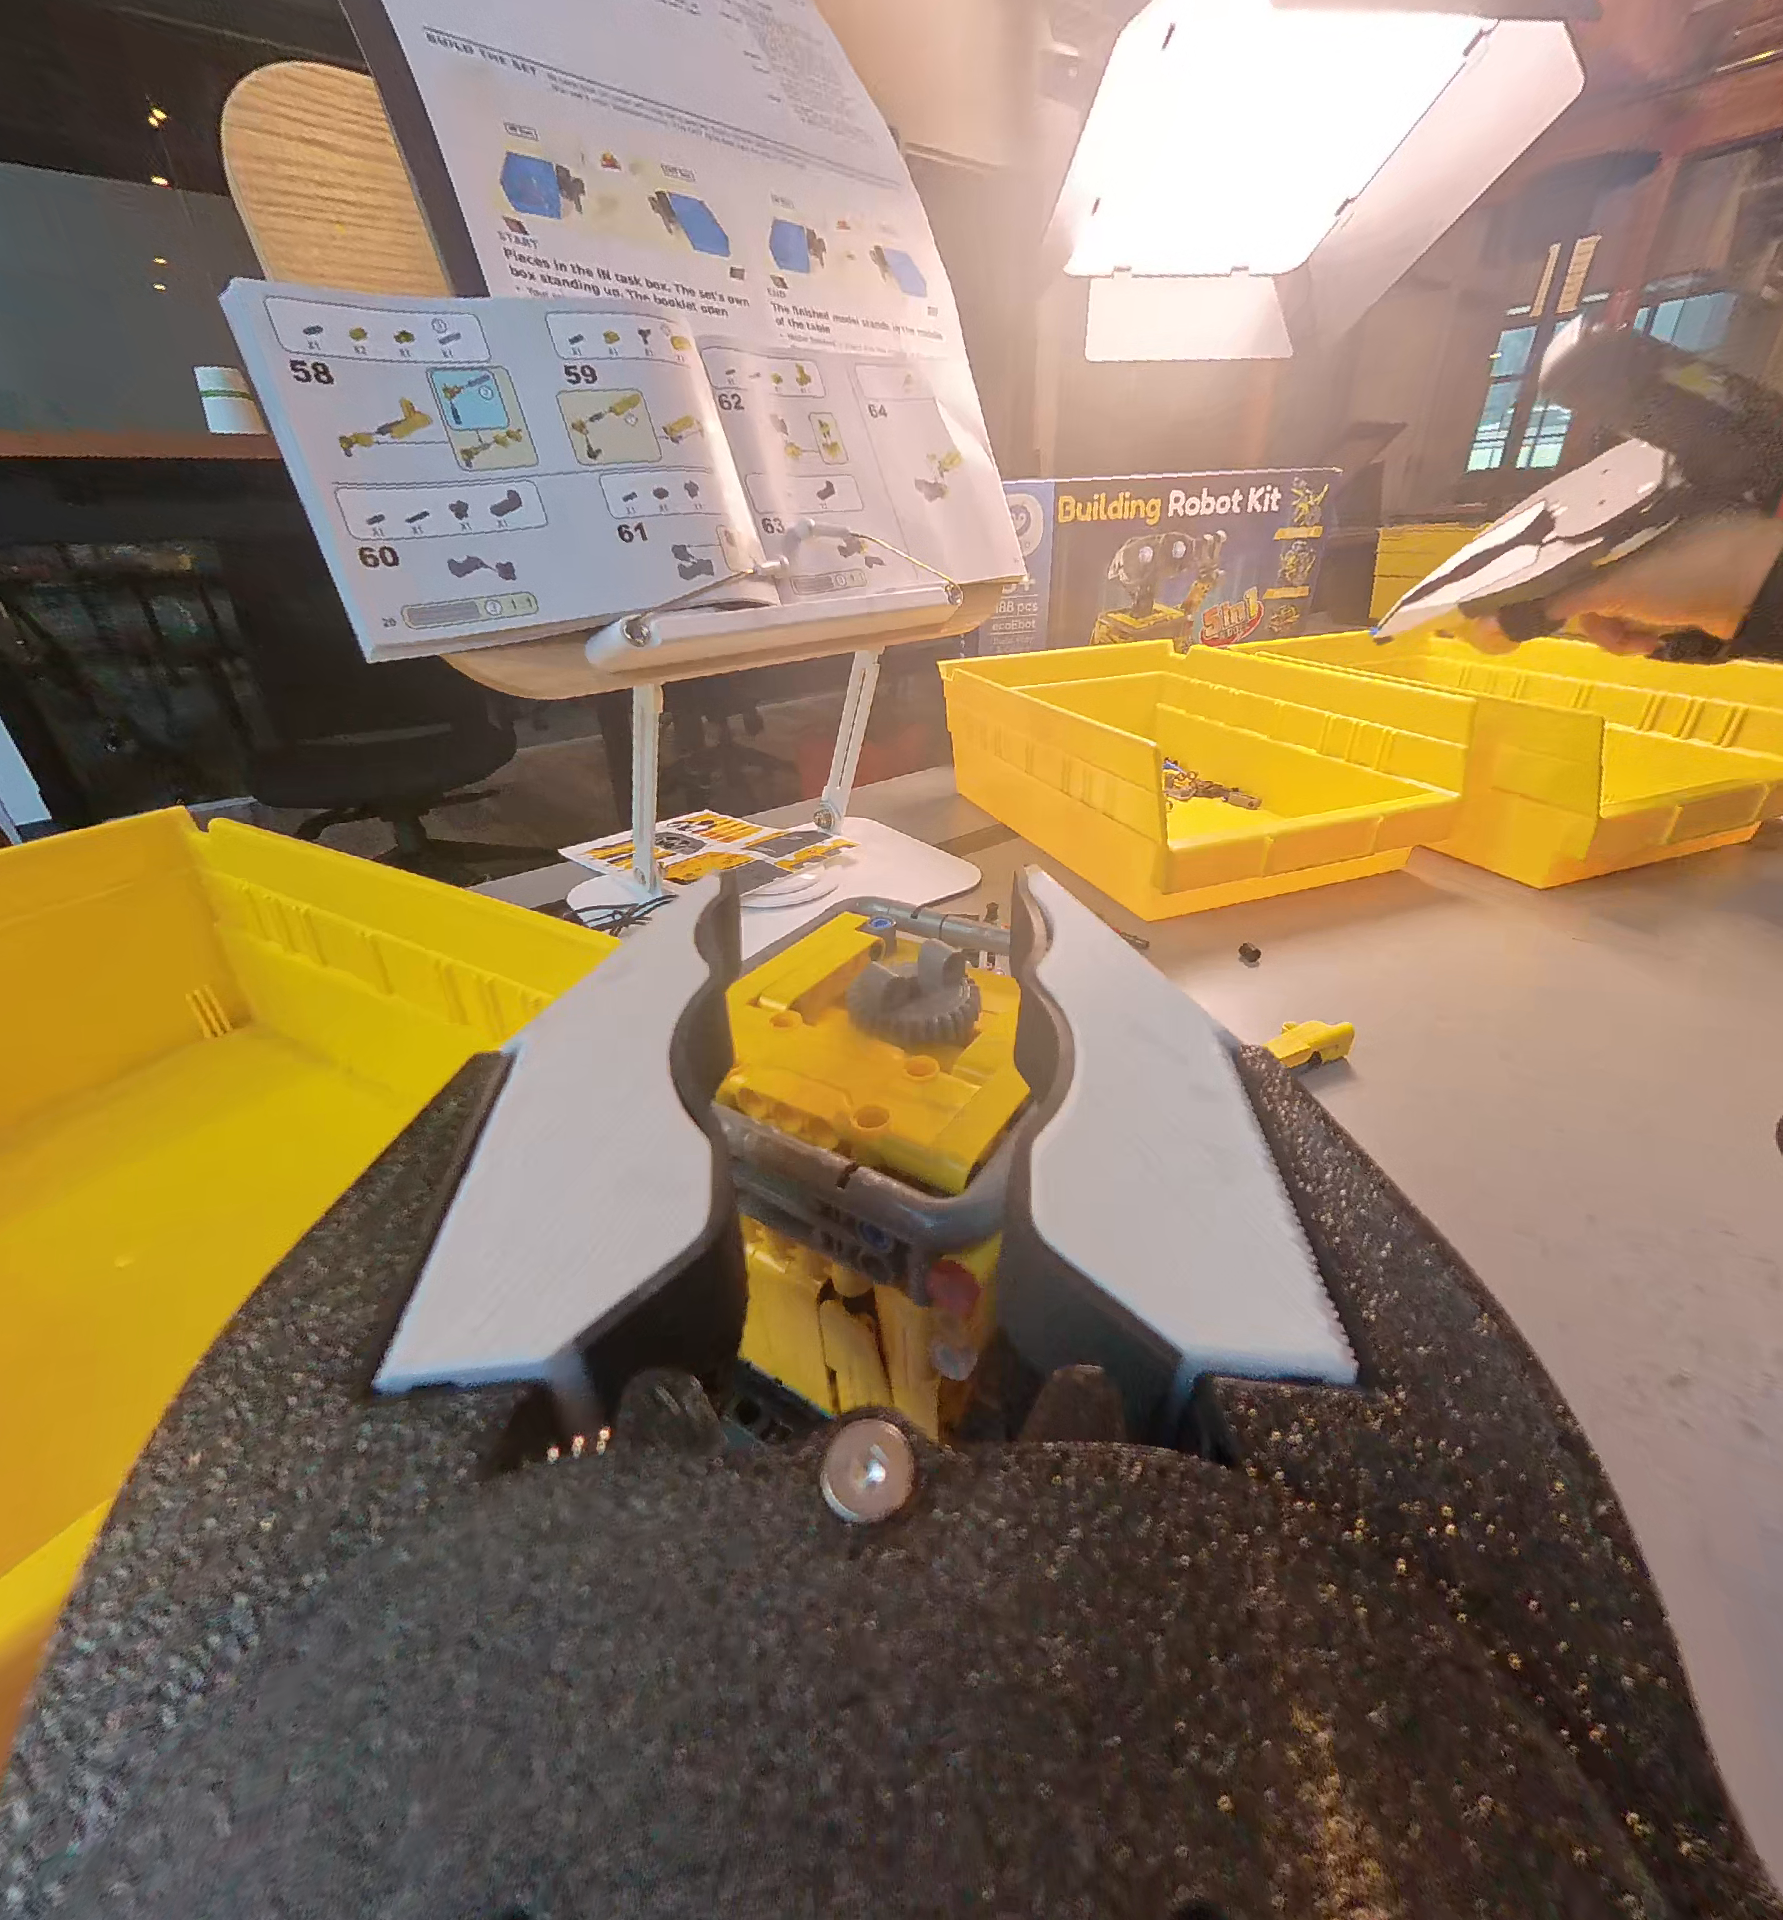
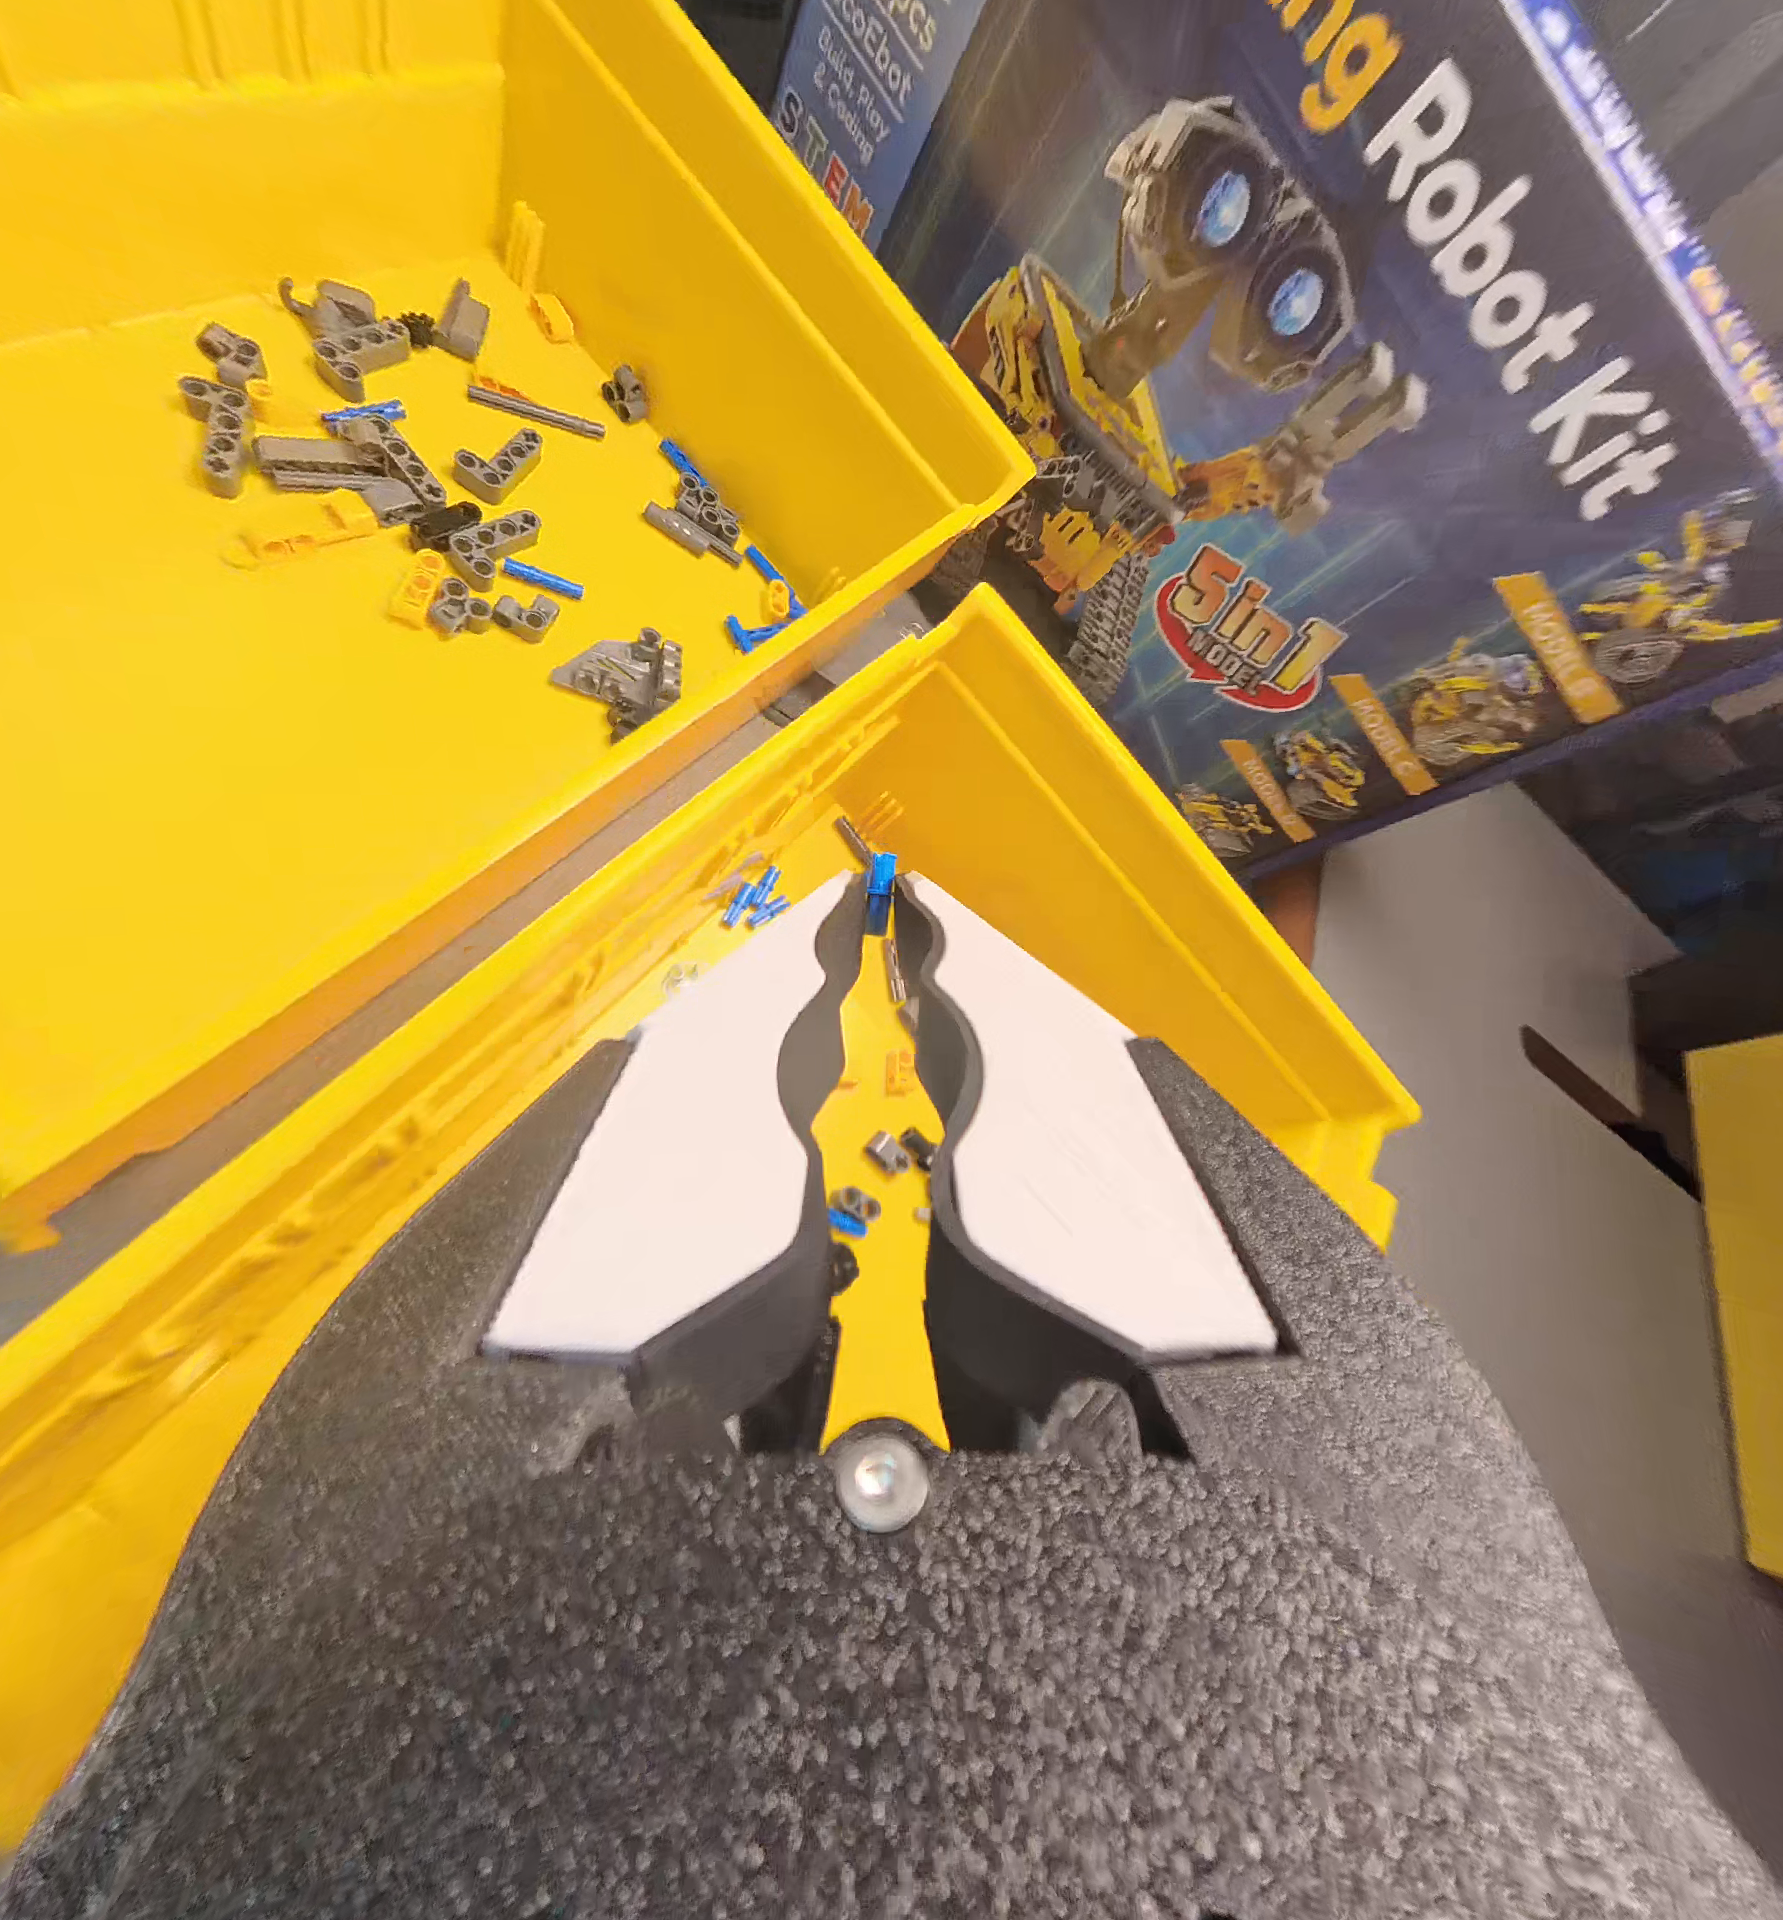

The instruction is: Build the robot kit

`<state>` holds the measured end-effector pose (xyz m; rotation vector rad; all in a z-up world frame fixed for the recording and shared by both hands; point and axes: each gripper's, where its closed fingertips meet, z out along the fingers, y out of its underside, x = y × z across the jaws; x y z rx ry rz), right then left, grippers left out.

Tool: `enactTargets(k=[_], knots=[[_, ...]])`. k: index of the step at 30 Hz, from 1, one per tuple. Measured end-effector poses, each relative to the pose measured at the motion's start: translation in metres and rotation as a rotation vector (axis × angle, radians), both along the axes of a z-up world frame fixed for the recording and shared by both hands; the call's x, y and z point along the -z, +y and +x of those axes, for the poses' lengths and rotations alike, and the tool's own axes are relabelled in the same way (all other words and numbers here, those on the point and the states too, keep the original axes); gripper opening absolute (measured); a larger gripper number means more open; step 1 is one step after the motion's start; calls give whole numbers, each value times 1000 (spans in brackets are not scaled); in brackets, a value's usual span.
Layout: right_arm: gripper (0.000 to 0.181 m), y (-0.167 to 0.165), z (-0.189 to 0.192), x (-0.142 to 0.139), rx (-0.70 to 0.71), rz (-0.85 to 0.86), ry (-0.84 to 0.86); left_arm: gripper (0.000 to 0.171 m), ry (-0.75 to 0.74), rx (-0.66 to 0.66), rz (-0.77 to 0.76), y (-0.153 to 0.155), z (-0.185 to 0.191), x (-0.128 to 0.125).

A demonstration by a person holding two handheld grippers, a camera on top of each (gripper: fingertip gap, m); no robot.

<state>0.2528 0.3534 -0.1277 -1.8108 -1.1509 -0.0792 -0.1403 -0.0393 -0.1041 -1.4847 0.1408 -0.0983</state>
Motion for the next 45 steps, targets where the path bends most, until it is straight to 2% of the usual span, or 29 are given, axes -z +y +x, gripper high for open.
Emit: enactTargets(k=[4,8,11,16,19,22,26,27,29,31,34,36,38,41,45], knots=[[5,-53,-5,-27,-10,86,-9,51,7,10,12,-2,5,-4],[5,-110,-28,-27,-97,82,15,50,13,16,28,-5,8,-9],[5,-155,-57,-1,-203,-15,35,50,17,24,37,-7,11,-11],[5,-228,-110,72,-386,-279,59,51,34,23,35,-9,13,-13],[5,-254,-128,108,-437,-378,38,51,35,16,30,-10,12,-13],[6,-265,-138,122,-461,-413,19,50,31,-3,-3,-10,7,-10],[8,-264,-141,121,-464,-422,19,50,13,-1,-53,-8,5,-3],[17,-263,-139,120,-466,-421,20,50,13,-2,-61,-8,5,-2],[22,-262,-138,108,-490,-408,68,50,19,-5,-74,-7,5,0],[23,-256,-136,73,-509,-348,195,50,22,-7,-83,-6,5,2],[23,-230,-114,-1,-484,-203,406,50,20,-9,-85,-6,4,3],[23,-197,-84,-45,-404,-89,487,50,17,-10,-86,-5,4,4],[21,-151,-47,-68,-278,-5,489,50,17,-12,-83,-5,3,4],[20,-76,7,-63,-69,8,417,50,22,-14,-80,-5,4,3],[19,-10,47,-9,87,-163,294,50,32,-25,-78,-5,3,4]])
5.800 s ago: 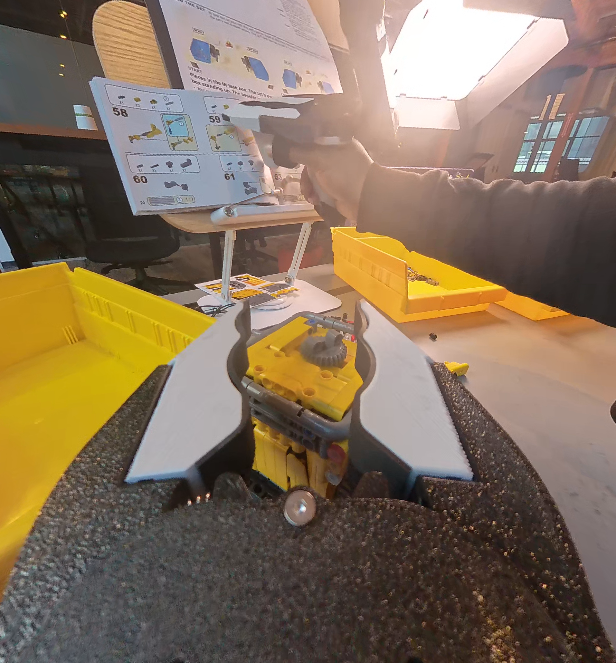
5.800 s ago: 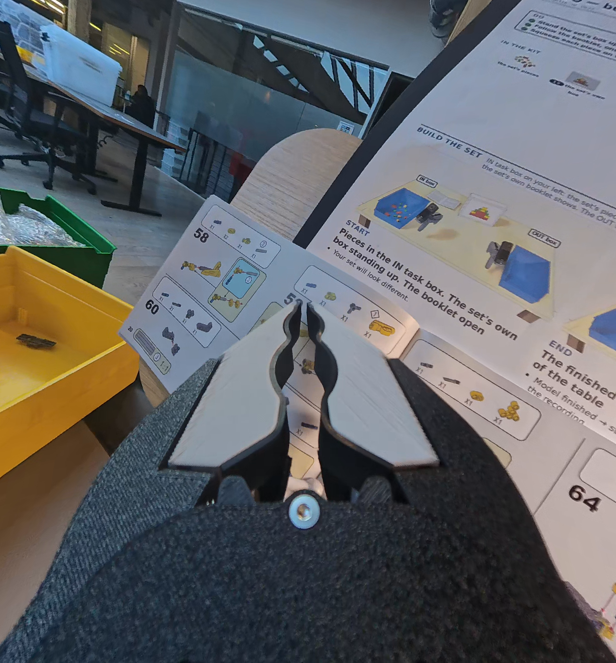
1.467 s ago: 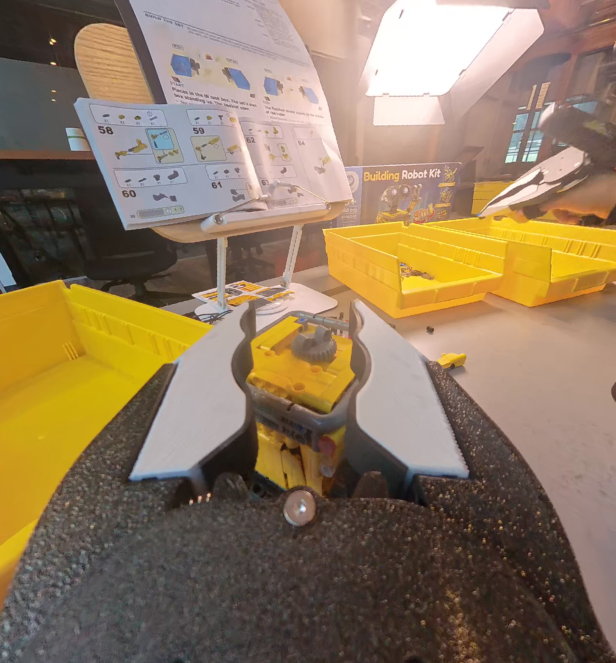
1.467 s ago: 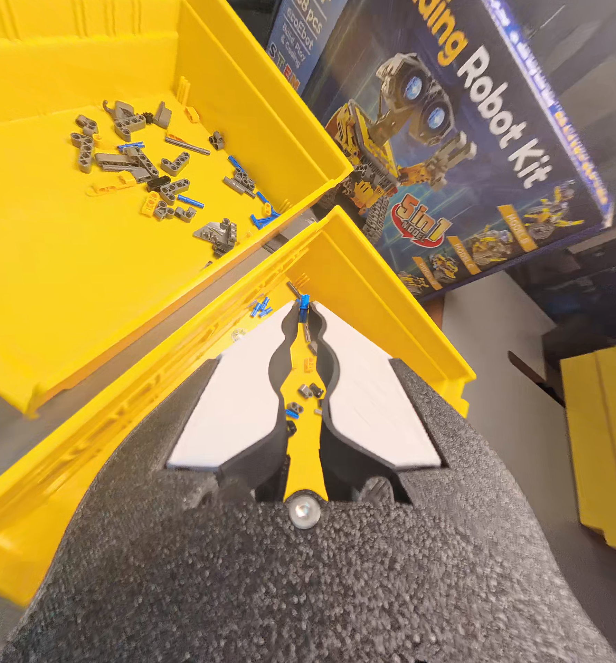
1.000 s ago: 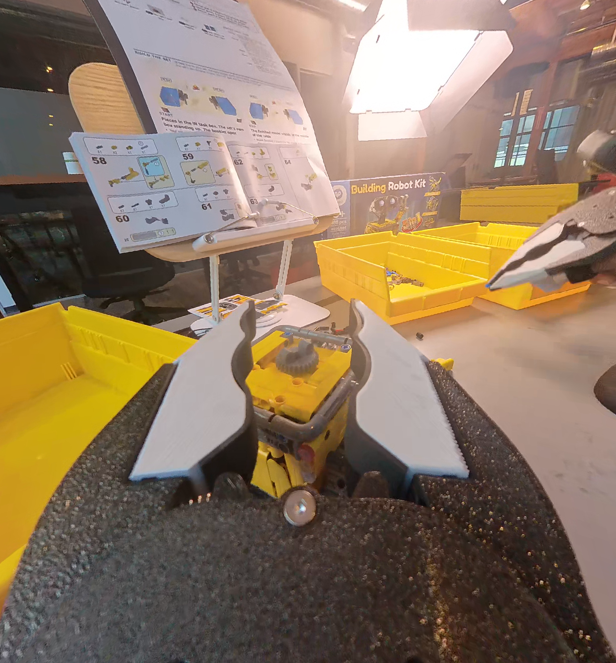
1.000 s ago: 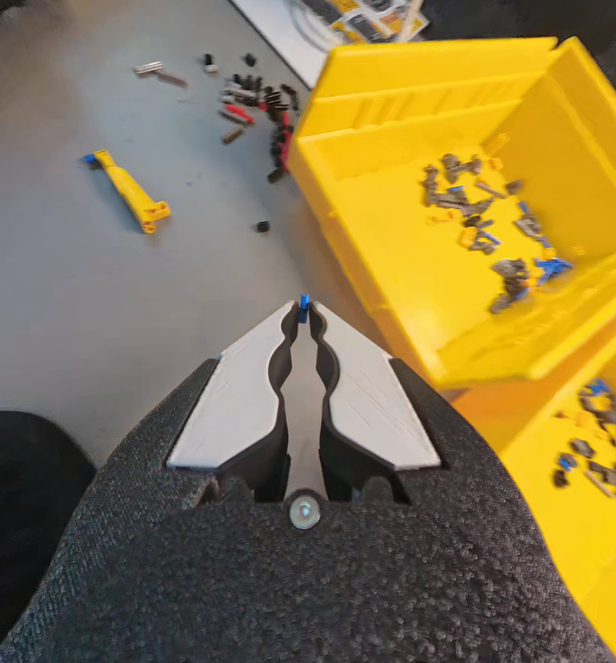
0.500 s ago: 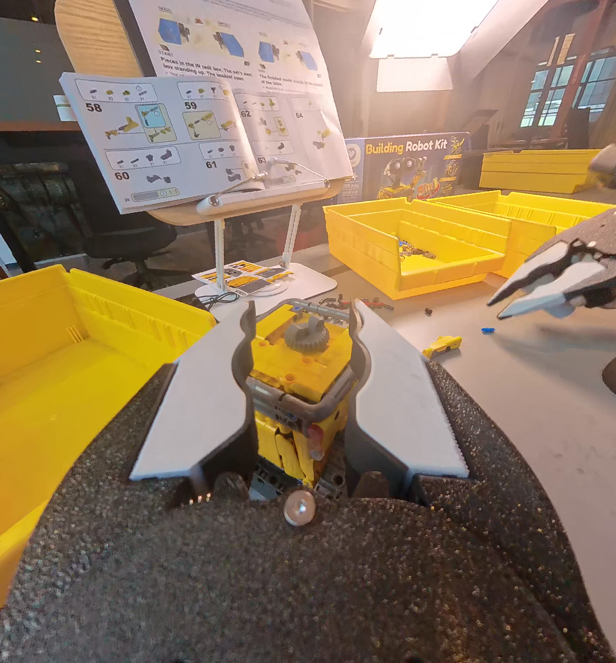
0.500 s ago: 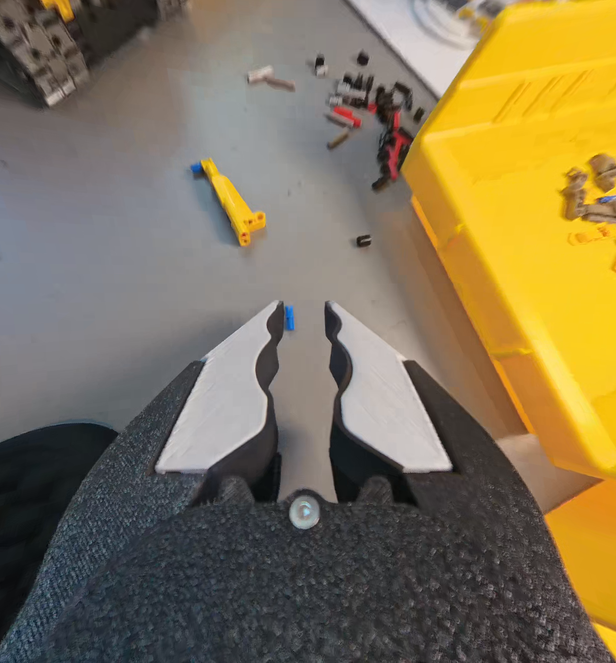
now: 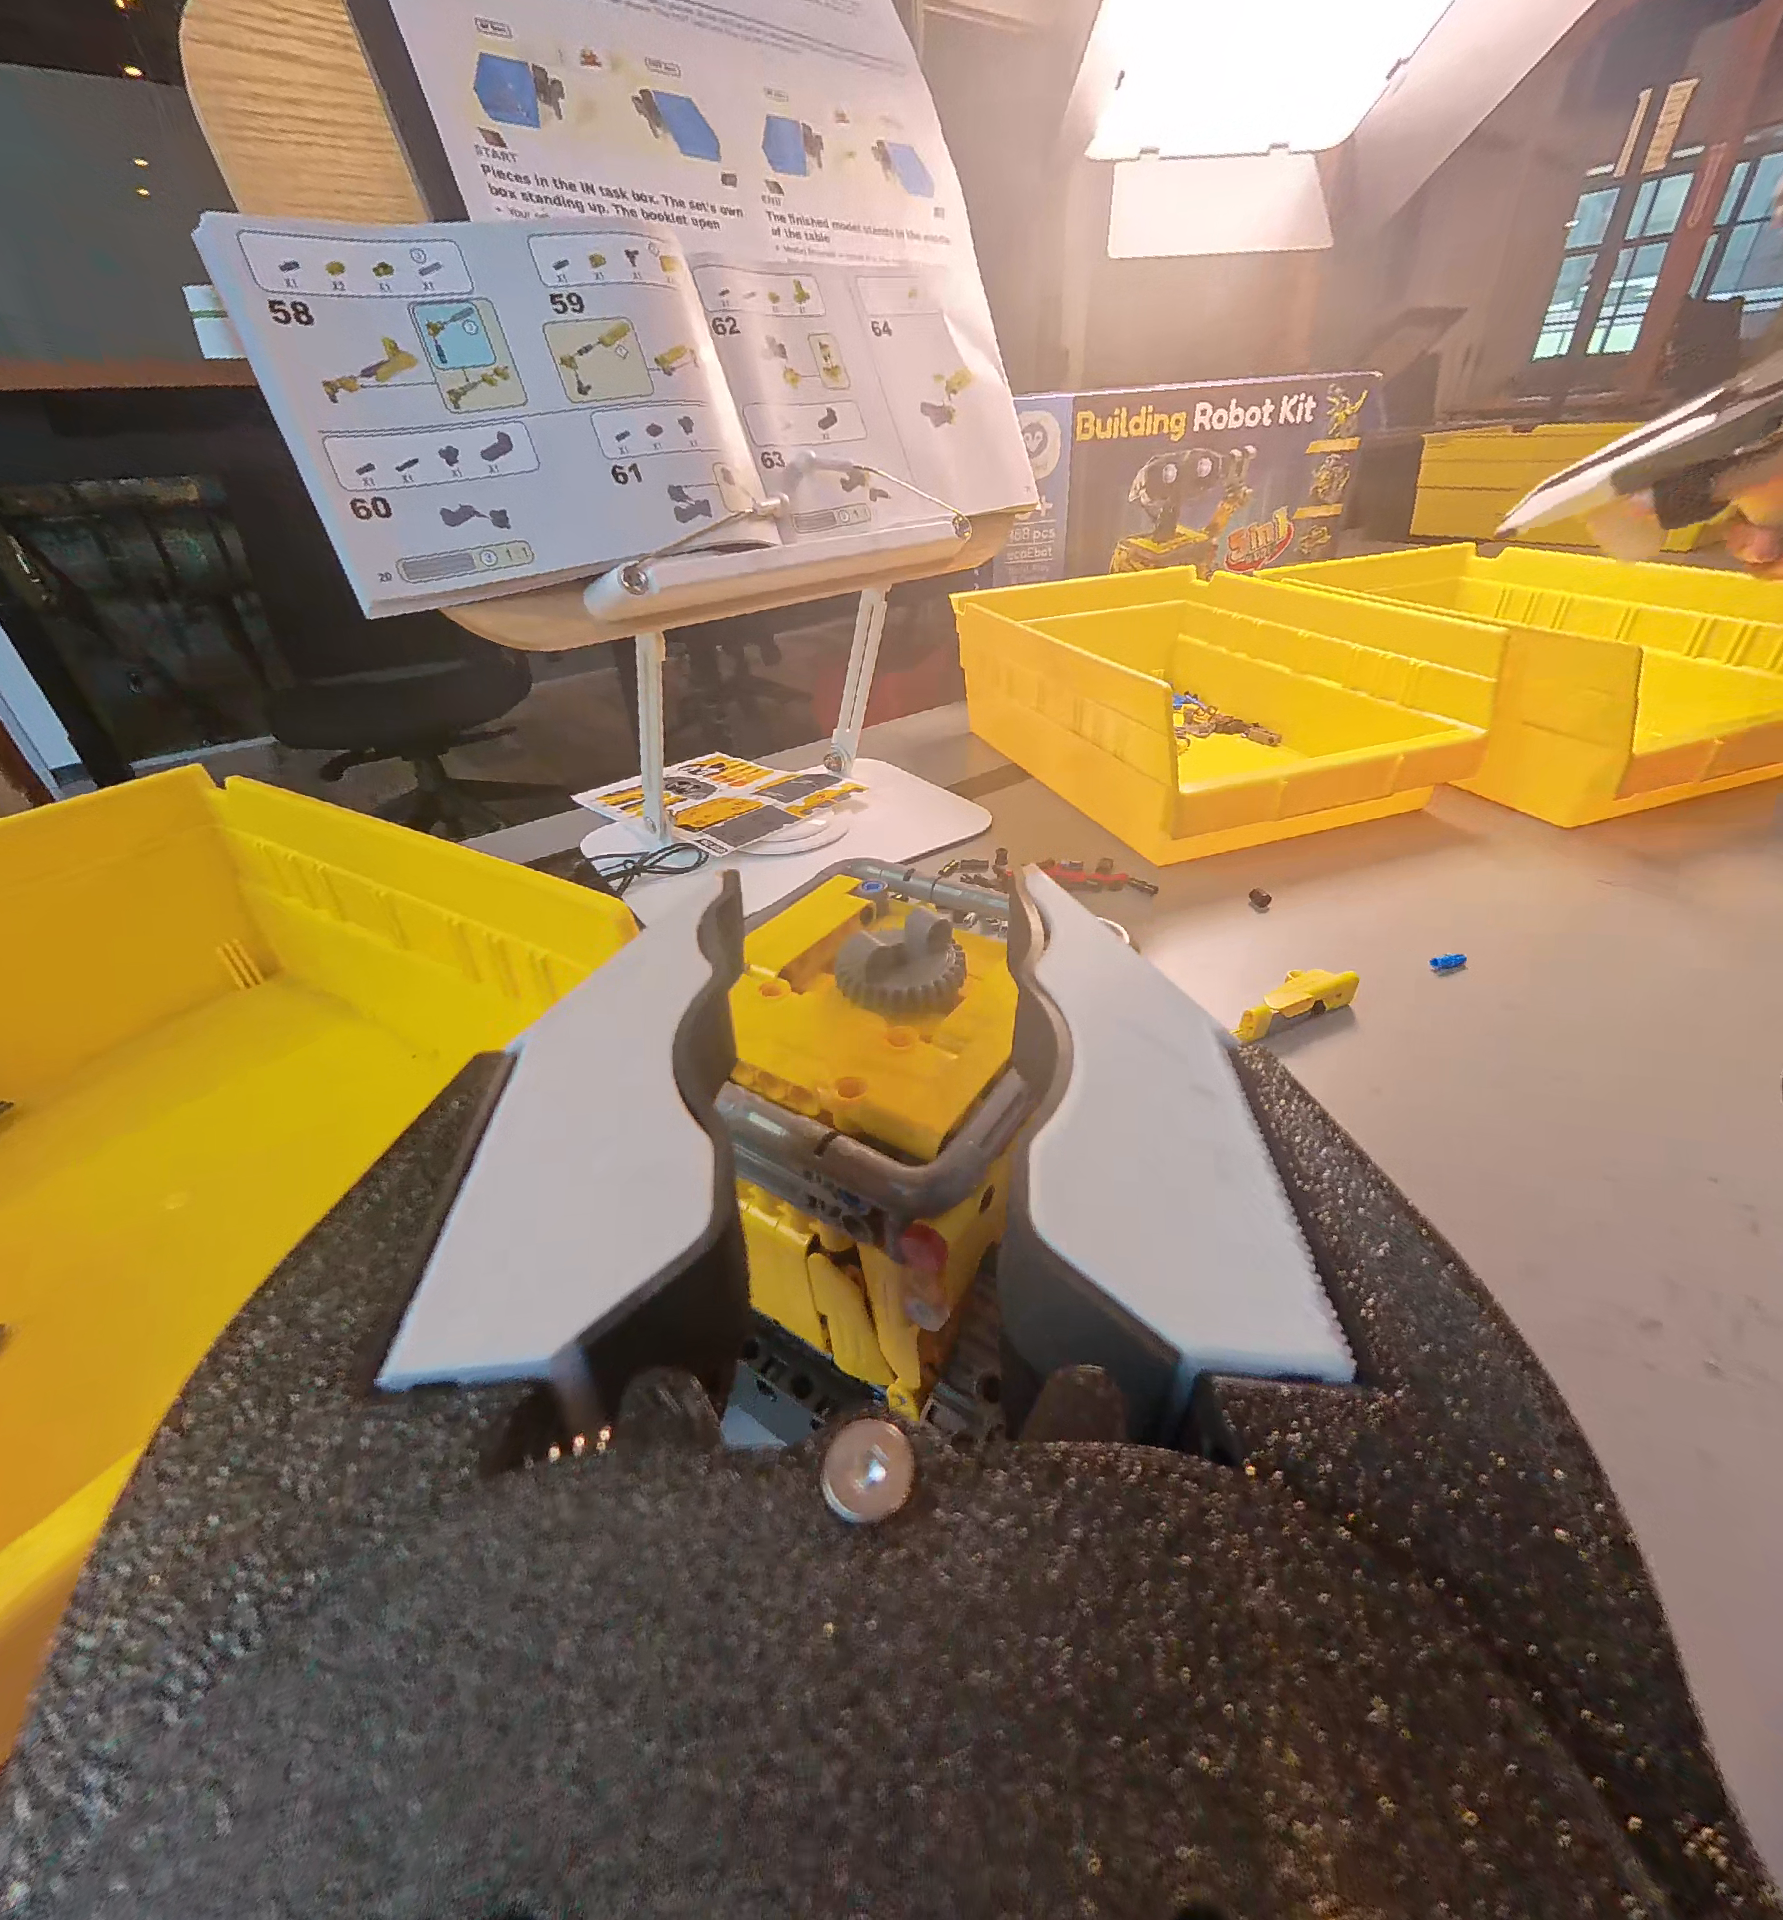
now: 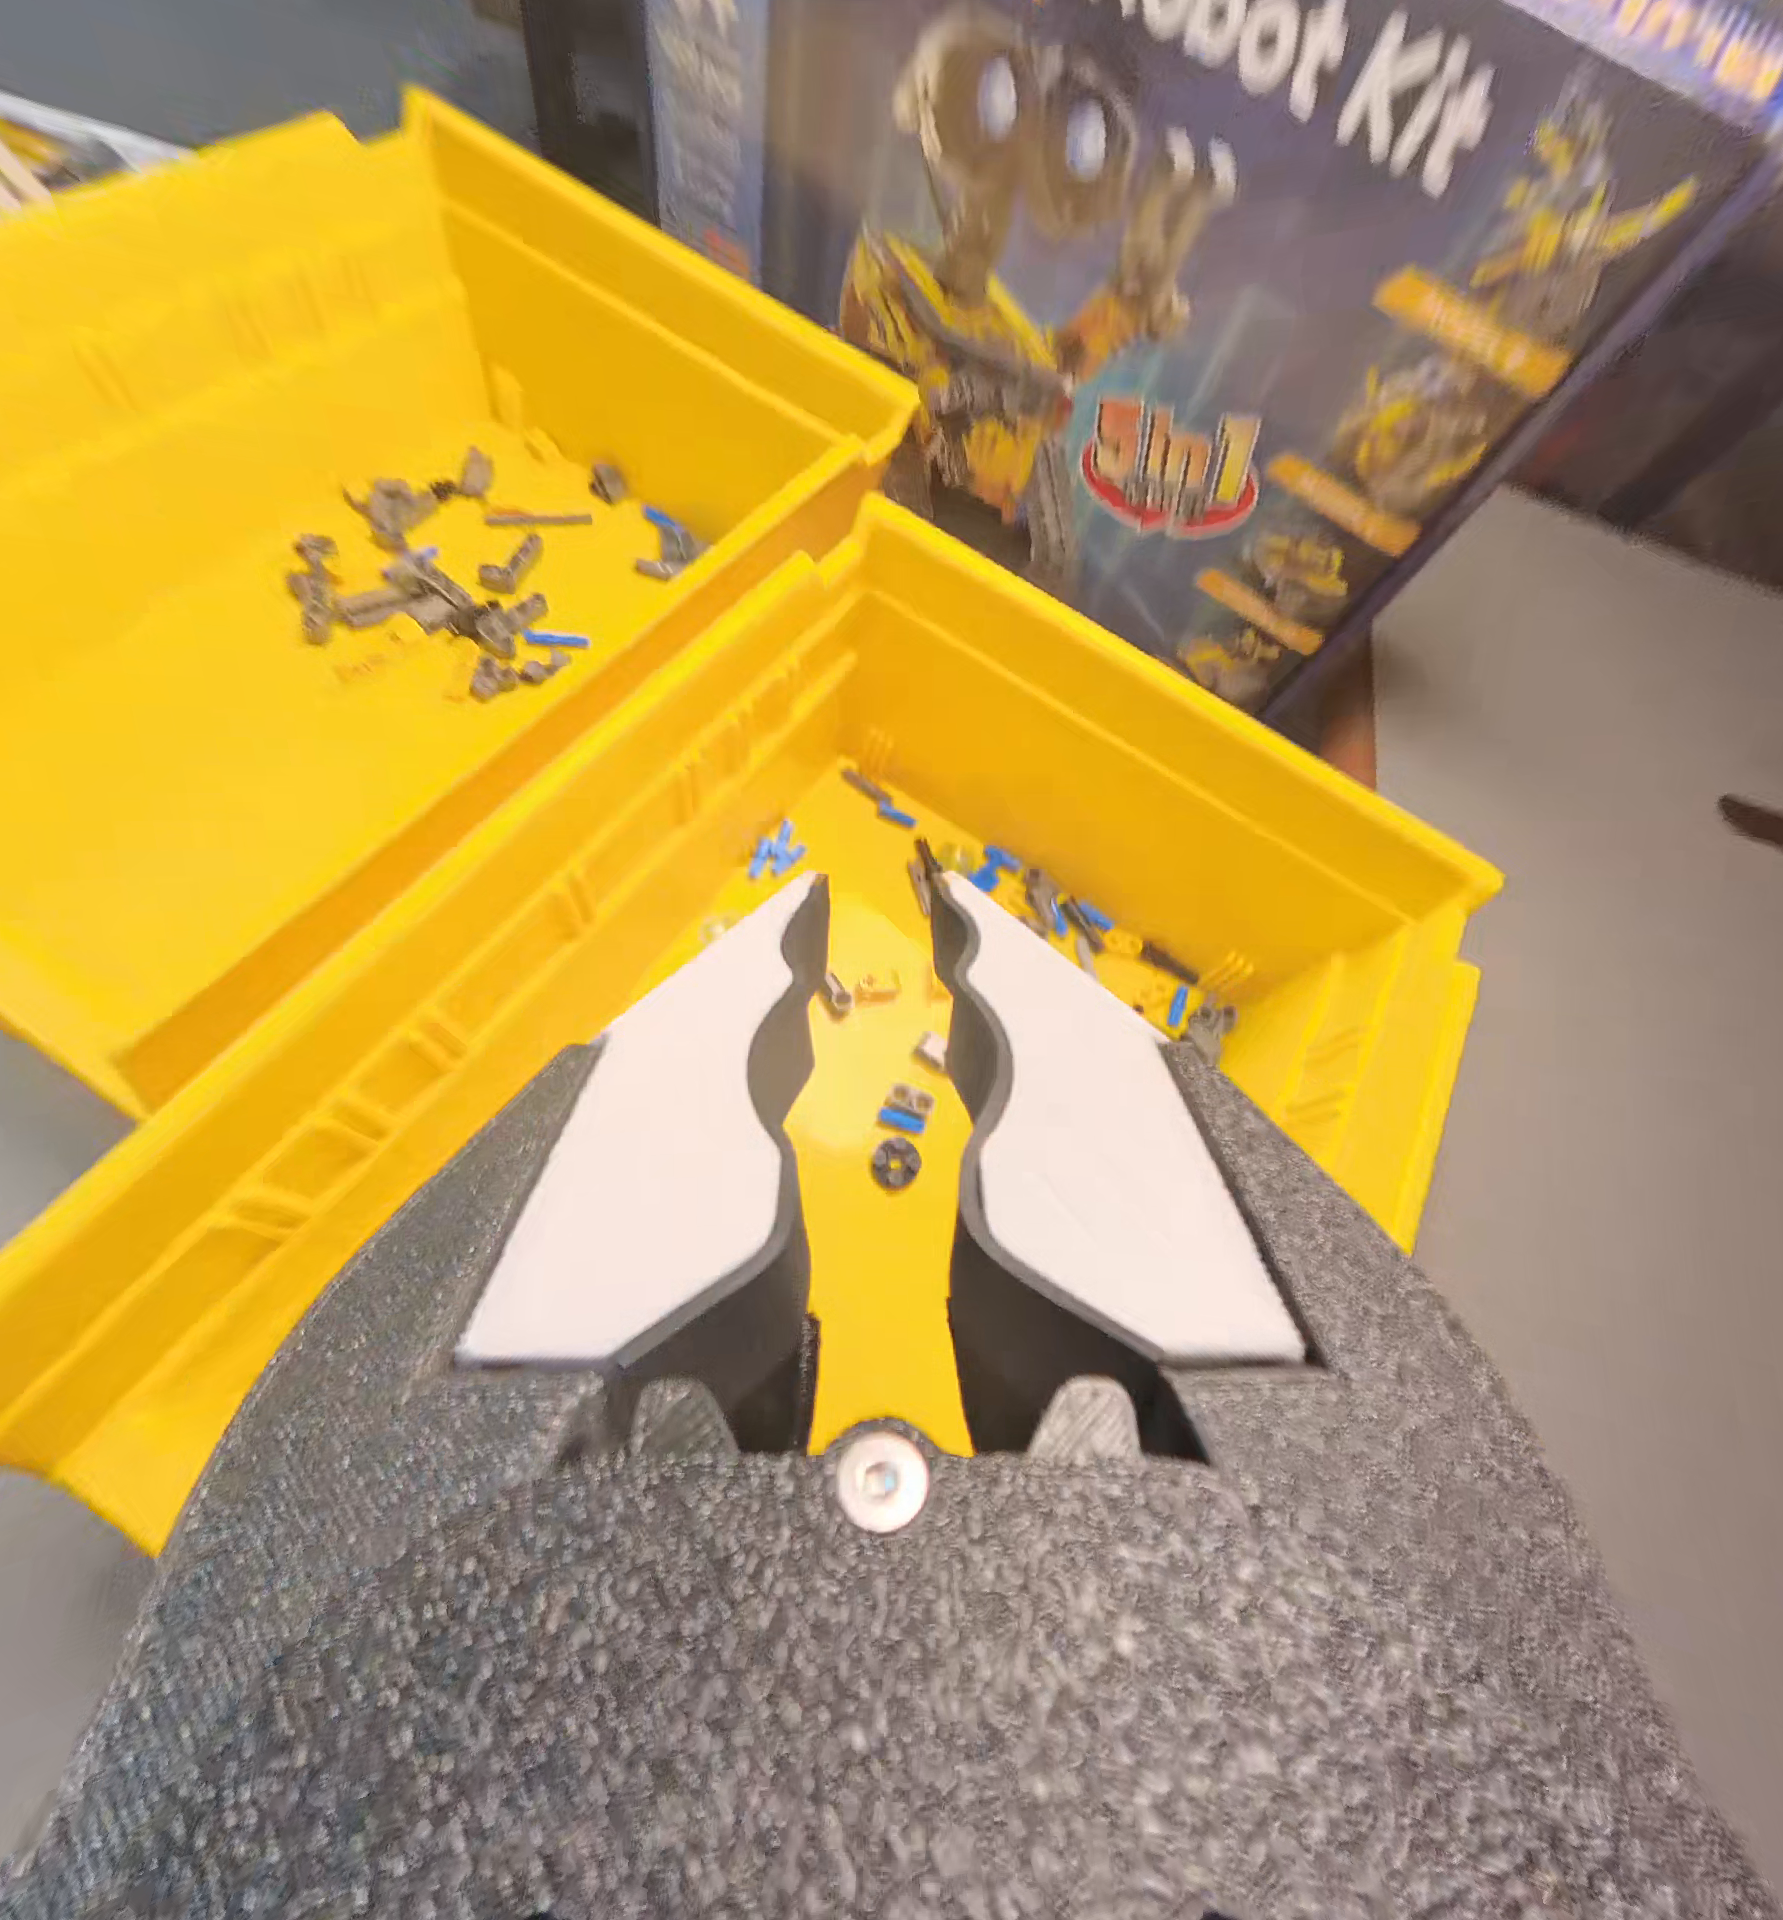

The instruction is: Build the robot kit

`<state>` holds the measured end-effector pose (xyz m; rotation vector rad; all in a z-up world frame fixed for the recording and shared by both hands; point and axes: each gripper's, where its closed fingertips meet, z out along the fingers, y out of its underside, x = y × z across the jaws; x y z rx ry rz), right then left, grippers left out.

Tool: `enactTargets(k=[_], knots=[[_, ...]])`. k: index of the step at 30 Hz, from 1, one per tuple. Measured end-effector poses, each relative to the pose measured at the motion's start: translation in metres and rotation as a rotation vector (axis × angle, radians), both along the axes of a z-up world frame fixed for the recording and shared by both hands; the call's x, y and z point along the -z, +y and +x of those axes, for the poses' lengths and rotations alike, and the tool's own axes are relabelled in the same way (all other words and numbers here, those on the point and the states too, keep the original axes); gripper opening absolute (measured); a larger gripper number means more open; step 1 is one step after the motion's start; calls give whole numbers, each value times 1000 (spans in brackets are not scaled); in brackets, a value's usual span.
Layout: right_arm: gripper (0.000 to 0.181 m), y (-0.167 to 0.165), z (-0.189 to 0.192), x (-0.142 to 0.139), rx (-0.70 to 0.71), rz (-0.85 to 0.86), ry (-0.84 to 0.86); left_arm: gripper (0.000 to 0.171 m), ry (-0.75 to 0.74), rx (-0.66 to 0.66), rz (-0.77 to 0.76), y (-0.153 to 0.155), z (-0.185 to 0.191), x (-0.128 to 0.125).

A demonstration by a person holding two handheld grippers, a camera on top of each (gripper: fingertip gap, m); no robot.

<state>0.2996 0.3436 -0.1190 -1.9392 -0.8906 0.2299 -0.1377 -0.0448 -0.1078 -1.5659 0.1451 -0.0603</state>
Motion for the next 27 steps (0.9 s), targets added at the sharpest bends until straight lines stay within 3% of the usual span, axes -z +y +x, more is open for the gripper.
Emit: enactTargets(k=[4,8,19,22,27], knots=[[18,18,19,64,64,-233,-150,49,-3,-15,2,-1,-4,1],[16,23,26,95,92,-333,-224,49,-12,-18,-1,0,-6,2],[17,-6,42,118,69,-447,-320,49,-6,-3,-16,2,-4,6],[5,-19,37,123,17,-495,-306,49,-6,-2,-17,2,-3,7],[12,-8,41,102,60,-397,-290,48,-8,-5,-16,2,-4,7]])
